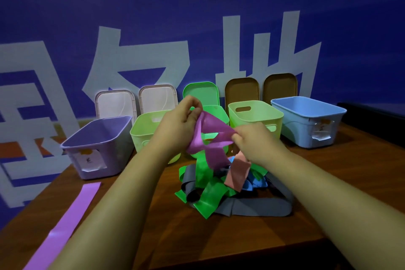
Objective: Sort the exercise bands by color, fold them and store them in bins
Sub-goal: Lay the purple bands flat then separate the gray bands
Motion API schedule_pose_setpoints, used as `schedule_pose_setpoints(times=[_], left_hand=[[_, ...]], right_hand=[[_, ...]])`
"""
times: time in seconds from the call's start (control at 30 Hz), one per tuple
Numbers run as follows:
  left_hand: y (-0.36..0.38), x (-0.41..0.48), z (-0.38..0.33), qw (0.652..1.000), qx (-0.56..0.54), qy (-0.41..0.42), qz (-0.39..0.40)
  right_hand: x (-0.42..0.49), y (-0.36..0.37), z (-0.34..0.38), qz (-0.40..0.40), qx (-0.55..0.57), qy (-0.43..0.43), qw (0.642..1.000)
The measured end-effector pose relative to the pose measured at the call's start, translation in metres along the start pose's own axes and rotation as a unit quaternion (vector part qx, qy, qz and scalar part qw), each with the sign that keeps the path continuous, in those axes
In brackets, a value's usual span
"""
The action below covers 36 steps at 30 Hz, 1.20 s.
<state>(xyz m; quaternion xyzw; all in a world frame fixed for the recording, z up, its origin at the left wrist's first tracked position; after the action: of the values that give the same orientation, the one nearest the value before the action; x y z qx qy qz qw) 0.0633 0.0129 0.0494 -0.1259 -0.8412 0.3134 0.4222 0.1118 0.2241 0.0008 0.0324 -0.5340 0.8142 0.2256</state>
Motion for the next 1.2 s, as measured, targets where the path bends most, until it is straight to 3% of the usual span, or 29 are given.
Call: schedule_pose_setpoints(times=[0.07,0.2,0.3,0.37,0.43,0.5,0.6,0.7,0.87,0.9,1.03,1.1,1.2], left_hand=[[-0.013,0.001,0.003,0.999,0.019,0.007,0.046],[-0.037,0.004,0.011,0.968,0.058,-0.023,0.243],[-0.049,0.009,0.011,0.952,0.068,-0.036,0.298],[-0.049,0.008,0.011,0.958,0.005,-0.046,0.284],[-0.044,0.003,0.014,0.966,-0.035,-0.054,0.25],[-0.035,-0.005,0.021,0.97,-0.091,-0.063,0.214],[-0.024,-0.017,0.028,0.955,-0.235,-0.087,0.162],[-0.016,-0.023,0.033,0.925,-0.32,-0.117,0.167],[-0.018,-0.025,0.031,0.942,-0.198,-0.12,0.242],[-0.02,-0.026,0.03,0.939,-0.167,-0.131,0.27],[-0.02,-0.031,0.022,0.871,-0.087,-0.247,0.416],[-0.016,-0.032,0.02,0.875,-0.04,-0.25,0.413],[-0.009,-0.032,0.021,0.892,-0.005,-0.22,0.394]], right_hand=[[0.006,-0.011,-0.003,-0.022,-0.054,-0.007,0.998],[0.019,-0.021,-0.01,-0.118,-0.178,-0.04,0.976],[0.023,-0.02,-0.008,-0.147,-0.173,-0.038,0.973],[0.02,-0.018,-0.002,-0.119,-0.116,-0.02,0.986],[0.014,-0.017,0.005,-0.065,0.013,0.015,0.998],[0.009,-0.013,0.007,-0.018,0.117,0.059,0.991],[0.005,-0.006,0.002,0.039,0.171,0.107,0.979],[0.007,0.001,-0.002,0.098,0.288,0.187,0.934],[0.011,0.006,-0.008,0.09,0.476,0.235,0.843],[0.011,0.006,-0.009,0.076,0.473,0.224,0.849],[0.009,0.01,-0.015,-0.047,0.243,0.105,0.963],[0.004,0.014,-0.01,-0.054,0.19,0.079,0.977],[-0.002,0.02,-0.004,-0.012,0.227,0.093,0.969]])
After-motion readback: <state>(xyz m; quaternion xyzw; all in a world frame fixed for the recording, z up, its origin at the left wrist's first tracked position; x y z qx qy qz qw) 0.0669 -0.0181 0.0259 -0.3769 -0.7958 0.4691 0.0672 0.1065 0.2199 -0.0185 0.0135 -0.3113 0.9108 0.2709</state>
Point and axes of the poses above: each hand's wrist, its own x-axis towards the middle knuckle, its own y-axis out of the palm, z = x × y, the point moved 1 cm from there along x, towards the middle knuckle, and after that the axes turned 11 degrees about y, right-handed, at the moved point
